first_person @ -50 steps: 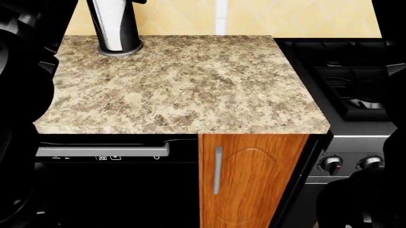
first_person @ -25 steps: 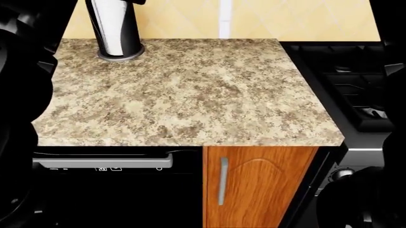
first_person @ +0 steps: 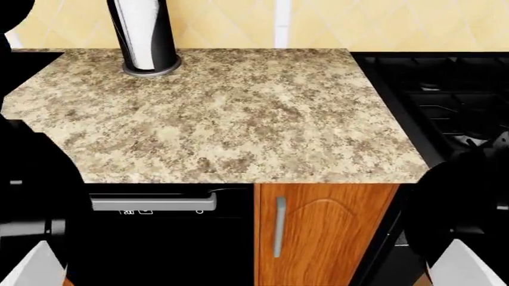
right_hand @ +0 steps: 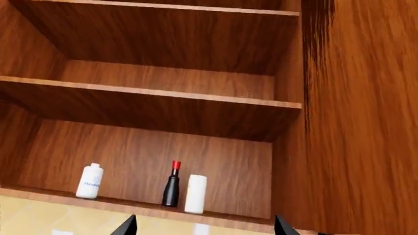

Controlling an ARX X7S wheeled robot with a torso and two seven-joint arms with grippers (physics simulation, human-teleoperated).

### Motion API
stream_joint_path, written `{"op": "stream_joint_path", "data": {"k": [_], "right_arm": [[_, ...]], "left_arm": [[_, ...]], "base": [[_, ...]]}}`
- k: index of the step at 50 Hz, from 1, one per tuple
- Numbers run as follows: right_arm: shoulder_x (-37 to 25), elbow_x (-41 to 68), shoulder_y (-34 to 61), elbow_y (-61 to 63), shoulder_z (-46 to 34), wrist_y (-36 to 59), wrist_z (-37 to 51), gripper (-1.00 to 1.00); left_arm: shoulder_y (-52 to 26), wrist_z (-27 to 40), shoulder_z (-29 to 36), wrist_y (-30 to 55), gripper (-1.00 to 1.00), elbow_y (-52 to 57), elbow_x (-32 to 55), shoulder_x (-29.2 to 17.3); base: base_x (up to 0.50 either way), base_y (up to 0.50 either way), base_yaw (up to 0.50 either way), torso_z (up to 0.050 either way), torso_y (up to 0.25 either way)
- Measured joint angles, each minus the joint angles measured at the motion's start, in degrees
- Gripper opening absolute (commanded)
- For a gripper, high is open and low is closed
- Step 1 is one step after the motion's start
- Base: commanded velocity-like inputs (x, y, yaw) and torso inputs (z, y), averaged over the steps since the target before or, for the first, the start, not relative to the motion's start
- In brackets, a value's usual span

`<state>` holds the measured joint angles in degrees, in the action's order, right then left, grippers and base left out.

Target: Pick and place the shaker into the drawer. Then close the cabinet.

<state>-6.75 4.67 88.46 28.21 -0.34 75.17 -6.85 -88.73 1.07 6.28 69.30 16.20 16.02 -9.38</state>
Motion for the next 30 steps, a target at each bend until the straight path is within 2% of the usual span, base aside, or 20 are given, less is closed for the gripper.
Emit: {"op": "stream_joint_path", "data": {"k": [17, 30], "right_arm": [[0.15, -0.40, 12.54, -22.99, -1.34, -11.36, -0.05, 1.00], [0.32, -2.20, 27.48, -52.10, -4.87, -24.88, -0.53, 1.00]], "left_arm": [[-17.77, -2.01, 3.58, -10.63, 1.00, -31.13, -2.95, 2.87], [-35.41, -4.86, 5.98, -25.76, 1.00, -67.83, -5.00, 6.92]], "base": [[0.00, 0.00, 0.00, 0.000, 0.000], [0.00, 0.00, 0.00, 0.000, 0.000]]}}
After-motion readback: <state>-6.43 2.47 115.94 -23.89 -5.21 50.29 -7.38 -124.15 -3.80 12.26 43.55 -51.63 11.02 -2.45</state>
